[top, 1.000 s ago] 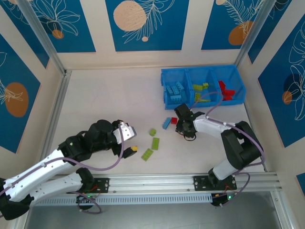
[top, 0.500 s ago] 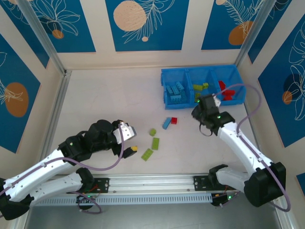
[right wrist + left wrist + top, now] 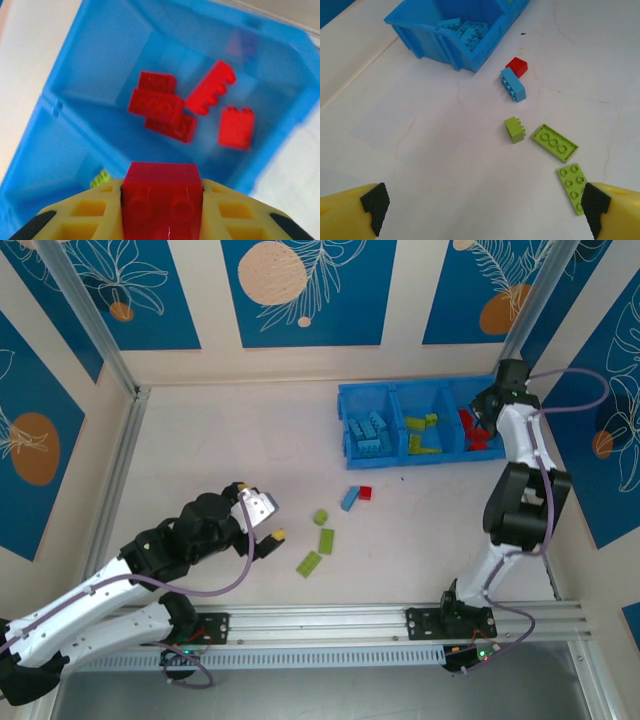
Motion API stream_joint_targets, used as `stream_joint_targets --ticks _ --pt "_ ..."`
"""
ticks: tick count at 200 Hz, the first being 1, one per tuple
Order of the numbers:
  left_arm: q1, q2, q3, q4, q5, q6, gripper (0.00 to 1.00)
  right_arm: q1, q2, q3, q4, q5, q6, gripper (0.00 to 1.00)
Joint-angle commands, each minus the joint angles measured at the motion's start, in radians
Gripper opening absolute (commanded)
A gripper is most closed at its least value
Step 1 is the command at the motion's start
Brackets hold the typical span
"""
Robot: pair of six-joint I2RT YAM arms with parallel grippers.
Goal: Sort the legos into containers by color
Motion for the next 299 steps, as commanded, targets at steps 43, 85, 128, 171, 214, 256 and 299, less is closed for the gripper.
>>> stream_joint_targets --ticks 43,85,128,171,214,256,299 --pt "0.013 0.002 -0.007 0.037 -0.055 -0.036 1.00 -0.009 0.055 0.188 -0.186 -0.111 0.033 0.67" --pt "0.015 0.002 0.000 0.031 -0.027 -0.045 1.00 0.032 -0.274 -0.155 -0.034 -0.254 0.012 0.69" --pt "0.018 0.000 0.004 0.019 -0.006 -0.022 1.00 0.378 -0.606 -0.494 0.128 -0.298 -0.274 0.77" --pt "0.019 0.023 0.068 -0.060 0.039 -0.042 1.00 0.776 -0.683 -0.548 -0.140 -0.003 -0.390 1.00" --pt "0.017 0.119 0.101 -0.020 0.130 -0.347 1.00 0.982 -0.730 -0.622 -0.277 0.104 -0.308 0.99" --pt "0.023 0.422 0.174 0.039 0.209 -0.423 1.00 1.055 -0.907 -0.733 -0.265 0.052 -0.193 1.00" --pt "0.063 0.787 0.330 0.063 0.251 -0.378 1.00 1.053 -1.034 -0.802 -0.295 0.035 -0.162 0.99"
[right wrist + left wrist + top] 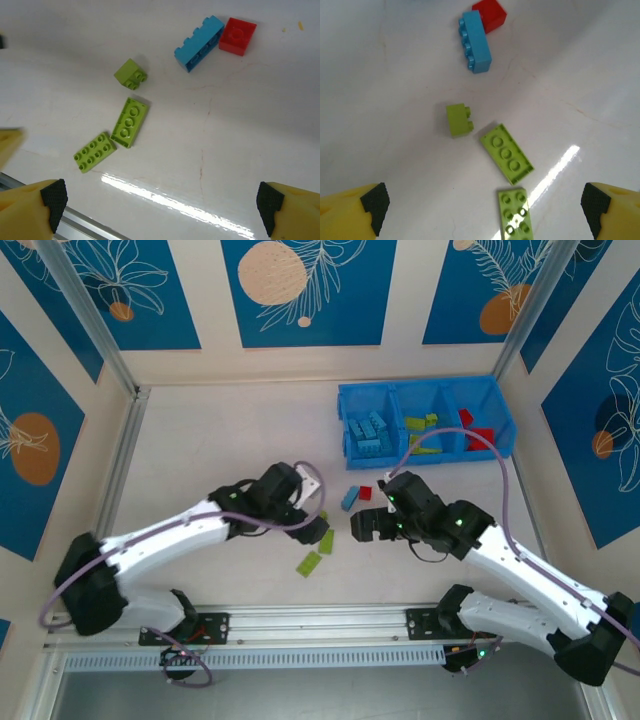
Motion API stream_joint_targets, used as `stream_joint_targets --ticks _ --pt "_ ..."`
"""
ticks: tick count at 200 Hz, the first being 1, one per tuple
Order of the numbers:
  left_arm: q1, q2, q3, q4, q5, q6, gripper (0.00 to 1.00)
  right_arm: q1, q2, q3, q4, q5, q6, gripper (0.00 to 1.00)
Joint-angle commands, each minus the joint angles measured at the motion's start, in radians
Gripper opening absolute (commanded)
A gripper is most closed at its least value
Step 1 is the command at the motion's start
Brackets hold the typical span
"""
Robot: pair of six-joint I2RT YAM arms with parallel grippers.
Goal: Sort the legos into containers by color
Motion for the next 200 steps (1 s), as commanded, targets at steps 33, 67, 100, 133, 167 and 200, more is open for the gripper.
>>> stream_joint_targets --ticks 33,67,100,133,167,200 --pt "0.042 0.327 0.207 -0.005 0.011 0.015 0.92 -0.003 -0.098 -0.078 0.001 -0.065 0.028 1.00" --pt "0.048 0.432 0.231 -0.014 -0.013 0.009 0.78 -0.035 -0.102 -0.104 0.021 -0.086 0.028 0.95" --pt "0.053 0.487 0.229 -0.003 0.004 0.005 0.65 -0.069 -0.112 -0.114 0.038 -0.099 0.020 0.89" --pt "0.063 0.512 0.224 0.016 -0.002 -0.004 0.43 -0.089 -0.128 -0.114 0.042 -0.094 0.042 0.83" --pt "0.065 0.486 0.223 0.027 0.025 0.001 0.23 -0.103 -0.178 -0.102 0.027 -0.052 0.130 0.80" --pt "0.014 0.372 0.283 0.075 0.158 -0.004 0.20 -0.129 -0.227 -0.071 0.025 -0.013 0.162 0.83"
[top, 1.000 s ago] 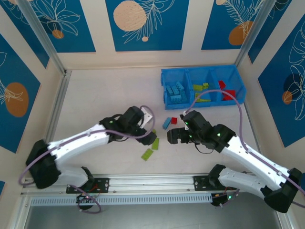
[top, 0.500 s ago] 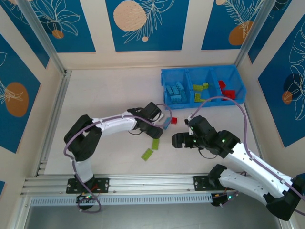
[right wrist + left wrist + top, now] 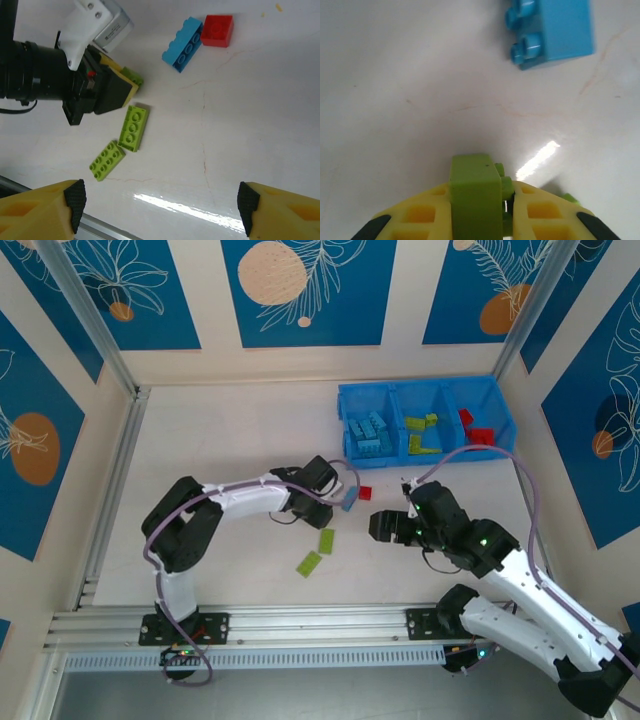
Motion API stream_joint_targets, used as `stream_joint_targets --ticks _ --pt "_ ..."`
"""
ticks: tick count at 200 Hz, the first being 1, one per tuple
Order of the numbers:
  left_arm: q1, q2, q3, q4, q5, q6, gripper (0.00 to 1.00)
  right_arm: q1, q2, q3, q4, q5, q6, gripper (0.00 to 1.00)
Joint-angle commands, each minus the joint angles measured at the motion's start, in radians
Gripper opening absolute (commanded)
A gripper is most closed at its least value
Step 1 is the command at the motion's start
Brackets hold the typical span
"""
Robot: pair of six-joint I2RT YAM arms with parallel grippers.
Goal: Sort the legos into containers by color
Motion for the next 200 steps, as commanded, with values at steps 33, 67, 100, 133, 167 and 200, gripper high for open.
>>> stream_joint_targets --ticks 33,67,100,133,167,200 --pt "-0.059 0.002 0.316 0.095 0.109 0.012 0.20 -0.035 -0.100 0.040 -0.004 0.182 0.123 0.83" --pt "-0.055 0.263 0.647 0.146 0.029 0.088 0.19 -0.038 -0.135 0.033 -0.030 0.235 0.170 0.83" --pt "-0.036 0.548 1.096 0.068 0.055 0.137 0.18 -0.043 -0.147 0.019 -0.049 0.242 0.157 0.83" --pt "-0.027 0.726 1.379 0.111 0.054 0.154 0.21 -0.045 -0.152 -0.018 -0.028 0.240 0.153 0.84" --pt "-0.019 0.795 1.394 0.245 -0.033 0.167 0.27 -0.048 -0.158 -0.027 -0.021 0.224 0.151 0.84" --pt "-0.005 0.851 1.461 0.224 -0.049 0.156 0.42 -0.048 -0.172 -0.019 -0.045 0.228 0.145 0.86"
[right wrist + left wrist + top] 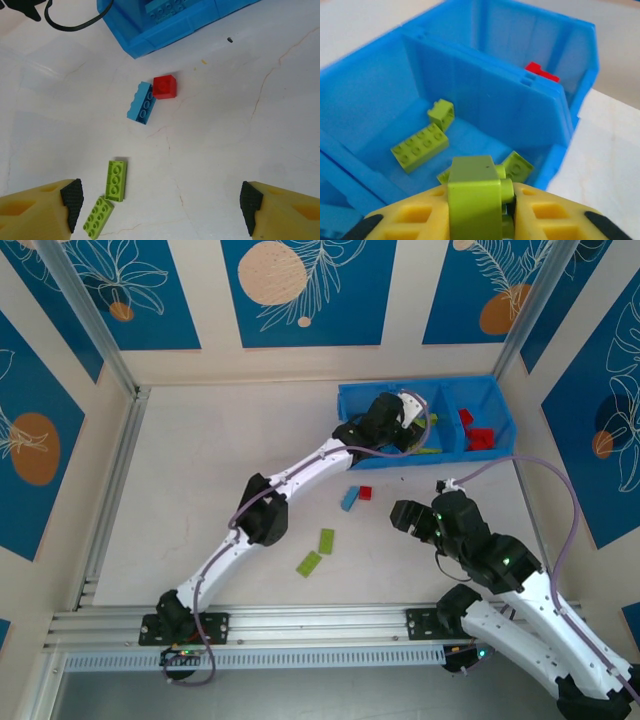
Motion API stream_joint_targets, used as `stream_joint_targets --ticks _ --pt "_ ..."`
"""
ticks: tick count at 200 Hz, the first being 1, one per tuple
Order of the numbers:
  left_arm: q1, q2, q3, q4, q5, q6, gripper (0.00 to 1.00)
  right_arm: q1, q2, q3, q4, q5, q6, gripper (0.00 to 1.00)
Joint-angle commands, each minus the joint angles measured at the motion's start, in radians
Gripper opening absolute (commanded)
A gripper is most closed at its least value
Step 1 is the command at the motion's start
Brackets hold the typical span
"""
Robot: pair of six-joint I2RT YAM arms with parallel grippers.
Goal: Sort the legos into containers by color
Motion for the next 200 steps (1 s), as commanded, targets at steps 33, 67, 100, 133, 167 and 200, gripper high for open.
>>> stream_joint_targets --ticks 33,67,100,133,167,200 --pt "0.017 -0.071 0.033 -0.065 0.014 0.005 0.47 -0.004 -0.032 0.010 -0.036 0.022 0.007 0.86" --pt "0.007 -0.515 -0.550 0.175 0.077 -0.073 0.46 -0.004 -0.030 0.028 -0.062 0.015 0.013 0.86" --pt "-0.009 -0.984 -1.142 0.327 0.027 -0.100 0.46 -0.004 0.040 0.043 -0.060 -0.027 0.019 0.86" --pt "-0.026 -1.420 -1.515 0.151 -0.062 -0.085 0.47 0.004 0.222 0.071 0.009 -0.109 0.013 0.85" --pt "-0.028 -1.733 -1.652 -0.212 -0.137 -0.026 0.50 0.048 0.488 0.138 0.120 -0.122 0.028 0.75" --pt "-0.028 -1.923 -1.601 -0.503 -0.147 -0.021 0.70 0.062 0.782 0.250 0.197 -0.142 0.036 0.71"
